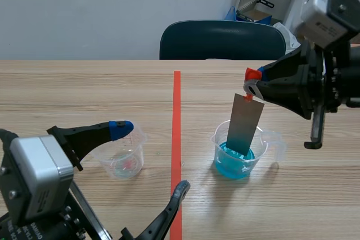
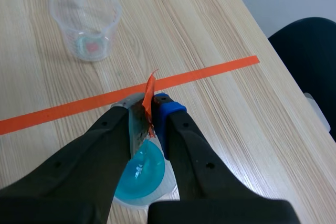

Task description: Do the redox reaction experiment

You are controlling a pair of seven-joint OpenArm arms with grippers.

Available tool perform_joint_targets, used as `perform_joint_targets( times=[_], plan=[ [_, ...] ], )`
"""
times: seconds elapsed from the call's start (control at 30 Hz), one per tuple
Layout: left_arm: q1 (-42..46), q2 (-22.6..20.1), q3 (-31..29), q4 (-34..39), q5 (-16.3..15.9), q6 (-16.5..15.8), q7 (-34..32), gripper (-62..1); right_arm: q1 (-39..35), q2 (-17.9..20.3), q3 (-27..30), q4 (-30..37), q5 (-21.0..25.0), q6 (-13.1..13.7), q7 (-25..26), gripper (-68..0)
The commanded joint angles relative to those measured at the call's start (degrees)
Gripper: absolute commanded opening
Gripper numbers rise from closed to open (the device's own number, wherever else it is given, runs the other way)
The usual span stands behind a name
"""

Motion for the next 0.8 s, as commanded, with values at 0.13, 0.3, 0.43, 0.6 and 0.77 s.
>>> perform_joint_targets(
  times=[0.13, 0.3, 0.43, 0.6, 0.77],
  plan=[
    [0.15, 0.11, 0.22, 1.09, -0.37, -0.07, -0.81, 1.4, 0.79, 4.44, 0.39, 4.22, 4.98, 0.42, -0.44, -67.1],
    [0.17, 0.11, 0.22, 1.09, -0.37, -0.07, -0.81, 1.4, 0.79, 7.93, 0.42, 7.32, 8.57, 0.42, -1.70, -66.9],
    [0.17, 0.11, 0.22, 1.09, -0.37, -0.07, -0.81, 1.4, 0.79, 10.45, 0.81, 9.51, 10.69, 0.42, -2.08, -66.9],
    [0.17, 0.11, 0.22, 1.09, -0.37, -0.07, -0.79, 1.4, 0.79, 12.22, 2.84, 11.19, 13.55, 0.42, -2.64, -66.9],
    [0.17, 0.11, 0.22, 1.09, -0.37, -0.07, -0.79, 1.4, 0.79, 13.53, 5.25, 12.94, 15.93, 0.42, -4.20, -66.9]
  ],
)
